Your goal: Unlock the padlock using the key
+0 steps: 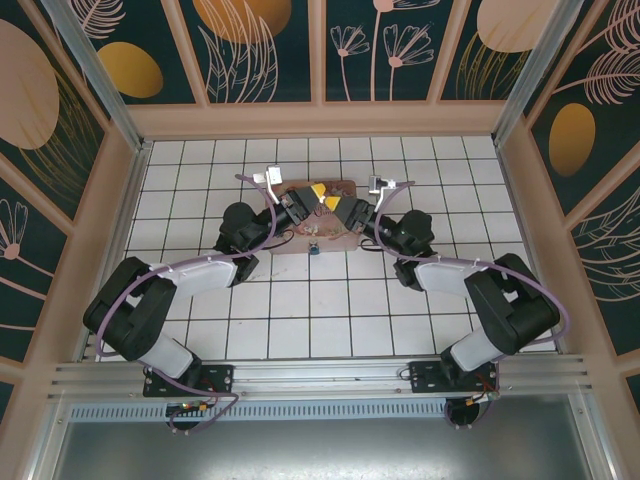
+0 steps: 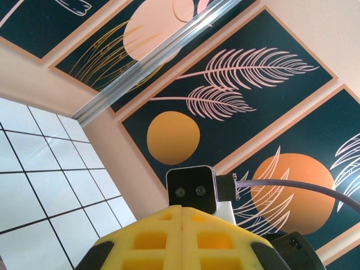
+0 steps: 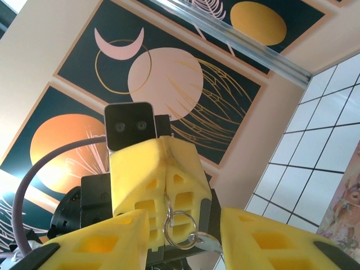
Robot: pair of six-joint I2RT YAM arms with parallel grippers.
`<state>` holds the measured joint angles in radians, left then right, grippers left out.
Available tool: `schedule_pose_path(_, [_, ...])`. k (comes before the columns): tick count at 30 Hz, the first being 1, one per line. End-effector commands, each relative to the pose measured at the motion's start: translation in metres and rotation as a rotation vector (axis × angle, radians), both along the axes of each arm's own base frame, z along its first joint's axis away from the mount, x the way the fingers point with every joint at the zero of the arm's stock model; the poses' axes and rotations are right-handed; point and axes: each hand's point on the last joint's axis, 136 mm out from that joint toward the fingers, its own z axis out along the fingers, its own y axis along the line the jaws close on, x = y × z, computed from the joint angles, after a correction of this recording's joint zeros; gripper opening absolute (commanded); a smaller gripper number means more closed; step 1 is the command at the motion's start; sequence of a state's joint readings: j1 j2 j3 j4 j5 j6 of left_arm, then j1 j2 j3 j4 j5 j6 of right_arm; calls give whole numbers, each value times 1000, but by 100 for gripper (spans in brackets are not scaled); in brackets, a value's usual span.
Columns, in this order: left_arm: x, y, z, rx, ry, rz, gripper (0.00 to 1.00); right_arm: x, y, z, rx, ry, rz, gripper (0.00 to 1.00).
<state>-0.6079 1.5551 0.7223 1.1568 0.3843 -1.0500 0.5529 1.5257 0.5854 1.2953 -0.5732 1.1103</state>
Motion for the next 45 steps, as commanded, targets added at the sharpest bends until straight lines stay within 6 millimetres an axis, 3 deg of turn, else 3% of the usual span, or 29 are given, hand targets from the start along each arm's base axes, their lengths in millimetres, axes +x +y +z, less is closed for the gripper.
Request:
schedule_pose_path(1, [-2,-1,6,-26,-25,-13,0,-3,4,26,56,-78,19,38])
schedule_pose_path(13, [-2,-2,3,-29,-16,-19,0,0,12,30,59,-81,36,31])
schedule_pose_path(21, [-1,-2,2,-31,-9,-15,0,-2,20,24,57,-67,59,23])
schedule_pose_path(26, [1,-2,0,-26,2,-7,0,-5,17,18,57,-57,48,23])
schedule_pose_path(29, [1,-2,-1,-22,4,-6,0,-6,16,16,60,-53,45,17])
schedule_pose_path(45, [-3,2,-3,-33,9,-4,0,6,14,23,78,-50,7,20])
